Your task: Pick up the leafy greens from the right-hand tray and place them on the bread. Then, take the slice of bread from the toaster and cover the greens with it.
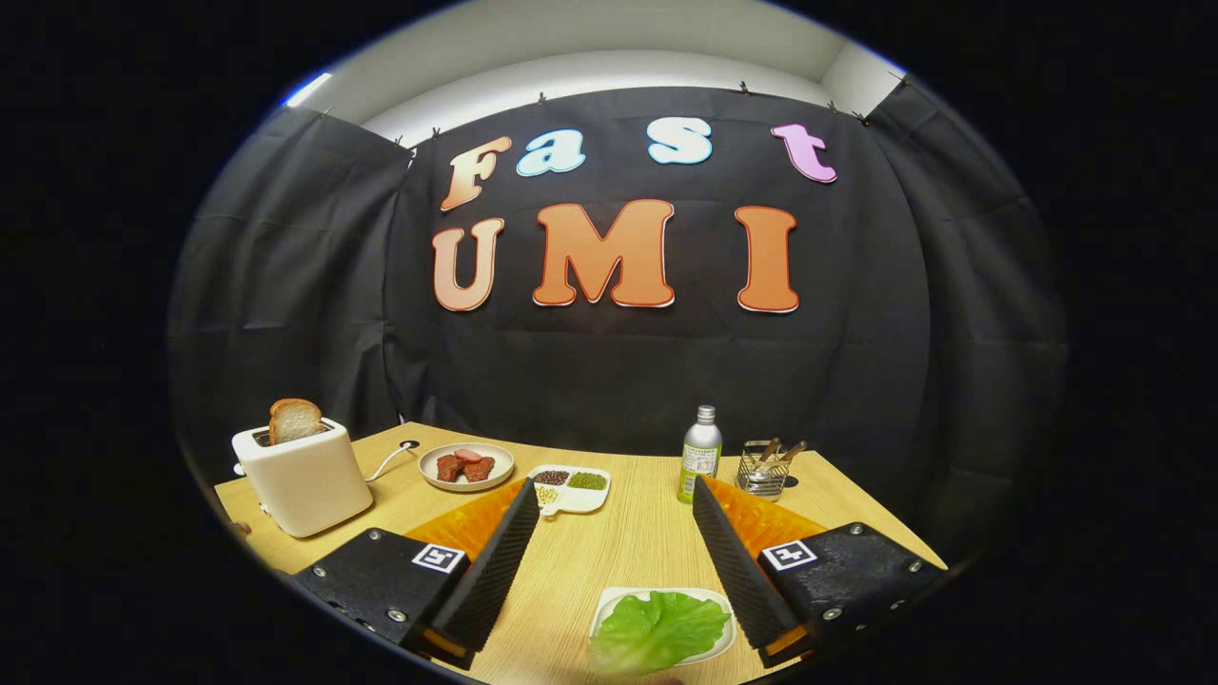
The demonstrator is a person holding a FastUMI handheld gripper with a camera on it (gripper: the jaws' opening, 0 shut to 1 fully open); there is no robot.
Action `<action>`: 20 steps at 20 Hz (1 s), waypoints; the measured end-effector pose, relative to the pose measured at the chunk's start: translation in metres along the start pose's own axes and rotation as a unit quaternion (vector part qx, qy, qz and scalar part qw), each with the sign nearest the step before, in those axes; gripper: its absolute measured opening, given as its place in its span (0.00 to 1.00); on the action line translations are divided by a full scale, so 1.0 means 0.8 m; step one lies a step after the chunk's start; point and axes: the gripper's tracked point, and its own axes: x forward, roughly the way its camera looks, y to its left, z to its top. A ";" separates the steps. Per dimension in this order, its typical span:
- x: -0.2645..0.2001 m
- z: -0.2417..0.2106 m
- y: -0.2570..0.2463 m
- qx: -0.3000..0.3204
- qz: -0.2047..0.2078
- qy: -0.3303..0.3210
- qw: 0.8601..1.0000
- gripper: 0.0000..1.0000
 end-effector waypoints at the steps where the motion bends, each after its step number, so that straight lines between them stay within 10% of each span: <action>1: 0.001 0.000 0.000 0.001 0.001 0.000 1.000 0.98; 20: -0.004 -0.024 -0.018 0.007 -0.013 0.024 1.000 0.98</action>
